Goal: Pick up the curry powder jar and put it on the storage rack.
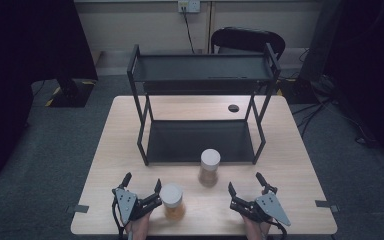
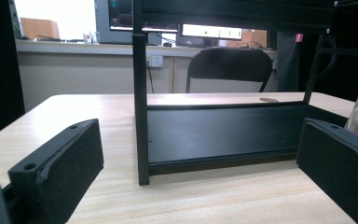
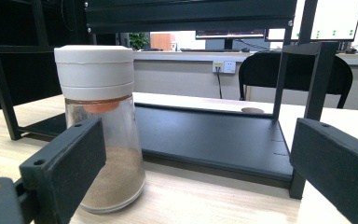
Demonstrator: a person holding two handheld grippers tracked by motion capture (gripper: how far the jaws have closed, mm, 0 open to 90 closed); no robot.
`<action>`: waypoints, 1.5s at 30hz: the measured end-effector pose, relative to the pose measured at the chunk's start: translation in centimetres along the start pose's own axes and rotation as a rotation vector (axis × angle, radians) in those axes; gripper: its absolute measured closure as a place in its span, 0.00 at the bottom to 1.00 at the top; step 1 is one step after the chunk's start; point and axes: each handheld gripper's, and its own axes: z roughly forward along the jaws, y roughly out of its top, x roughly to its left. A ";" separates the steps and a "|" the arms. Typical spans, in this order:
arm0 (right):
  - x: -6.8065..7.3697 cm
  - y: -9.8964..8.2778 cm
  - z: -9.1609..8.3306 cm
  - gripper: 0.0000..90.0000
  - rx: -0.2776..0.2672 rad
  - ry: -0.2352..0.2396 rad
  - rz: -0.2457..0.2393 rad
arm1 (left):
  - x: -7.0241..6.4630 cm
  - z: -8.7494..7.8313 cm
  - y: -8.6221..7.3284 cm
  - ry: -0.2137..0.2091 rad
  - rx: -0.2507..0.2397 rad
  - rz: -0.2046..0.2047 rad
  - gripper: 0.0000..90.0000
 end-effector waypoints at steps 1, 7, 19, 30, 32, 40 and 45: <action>0.0 0.0 0.0 0.03 0.000 0.001 0.000 | 0.1 0.0 0.0 0.000 -0.005 -0.005 0.00; -0.1 0.0 0.0 0.03 -0.001 0.007 0.001 | 0.6 -0.4 0.9 -0.002 -0.017 -0.028 0.00; -0.1 0.0 0.0 0.02 0.000 0.009 0.000 | 0.7 -2.0 3.5 -0.054 -0.048 -0.053 0.00; -0.1 0.0 0.0 0.02 -0.001 0.009 0.001 | 0.8 -3.0 5.0 -0.132 -0.069 -0.049 0.00; -0.1 0.0 0.0 0.02 0.000 0.009 0.001 | 0.7 -3.1 5.2 -0.149 -0.070 -0.044 0.00; -0.1 0.0 0.0 0.02 0.000 0.009 0.001 | 0.2 -3.1 5.5 -0.235 -0.068 -0.019 0.00; -0.1 0.0 0.0 0.02 0.000 0.009 0.001 | -0.2 -3.1 5.4 -0.269 -0.068 -0.011 0.00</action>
